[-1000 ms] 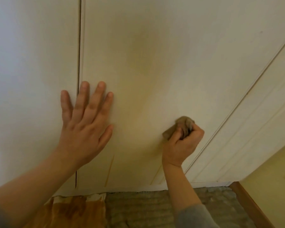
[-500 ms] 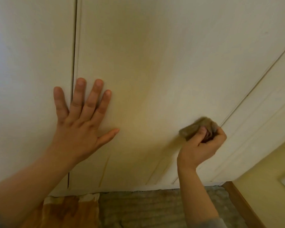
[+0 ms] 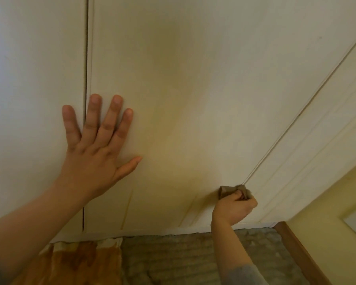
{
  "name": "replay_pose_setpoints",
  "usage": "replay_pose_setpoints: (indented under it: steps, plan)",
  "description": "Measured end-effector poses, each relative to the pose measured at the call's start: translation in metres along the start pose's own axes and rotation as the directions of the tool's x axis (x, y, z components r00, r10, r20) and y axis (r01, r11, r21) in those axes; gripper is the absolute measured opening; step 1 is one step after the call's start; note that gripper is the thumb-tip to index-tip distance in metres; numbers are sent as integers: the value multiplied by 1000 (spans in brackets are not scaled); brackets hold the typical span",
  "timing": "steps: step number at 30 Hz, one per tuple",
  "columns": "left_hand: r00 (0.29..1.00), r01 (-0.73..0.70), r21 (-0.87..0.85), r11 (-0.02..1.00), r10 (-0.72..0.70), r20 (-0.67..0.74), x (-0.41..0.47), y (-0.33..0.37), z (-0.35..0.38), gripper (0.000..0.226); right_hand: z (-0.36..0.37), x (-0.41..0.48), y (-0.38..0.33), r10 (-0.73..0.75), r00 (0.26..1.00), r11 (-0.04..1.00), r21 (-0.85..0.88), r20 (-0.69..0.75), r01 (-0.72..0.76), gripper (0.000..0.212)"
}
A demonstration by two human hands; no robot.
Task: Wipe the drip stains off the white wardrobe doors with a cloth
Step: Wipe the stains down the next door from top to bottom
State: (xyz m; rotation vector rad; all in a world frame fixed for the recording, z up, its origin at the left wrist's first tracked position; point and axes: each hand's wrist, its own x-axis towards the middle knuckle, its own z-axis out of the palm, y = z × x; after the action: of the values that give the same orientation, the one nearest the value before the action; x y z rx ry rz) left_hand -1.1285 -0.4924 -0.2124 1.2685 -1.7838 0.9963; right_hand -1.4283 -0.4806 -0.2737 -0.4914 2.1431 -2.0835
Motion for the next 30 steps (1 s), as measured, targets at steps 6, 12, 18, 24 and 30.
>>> replay_pose_setpoints:
  steps: [6,12,18,24,30]
  plan:
    - [995,-53,-175,983,38,-89,-4,-10,-13,81,-21,-61,-11,-282,931,950,200,231,238,15]
    - [999,-31,-86,996,29,-16,-32,-59,-15,75,-21,-112,-27,-769,434,629,433,469,646,29]
    - [997,-78,-38,996,77,-29,-46,-79,-10,65,25,-131,-63,-960,25,177,534,279,827,22]
    - [993,-86,-21,996,85,-79,-48,-82,1,66,60,-162,-16,-953,-194,-45,529,231,848,13]
    - [989,-68,7,998,68,-132,-48,-80,10,66,51,-172,73,-762,-426,-49,612,488,789,23]
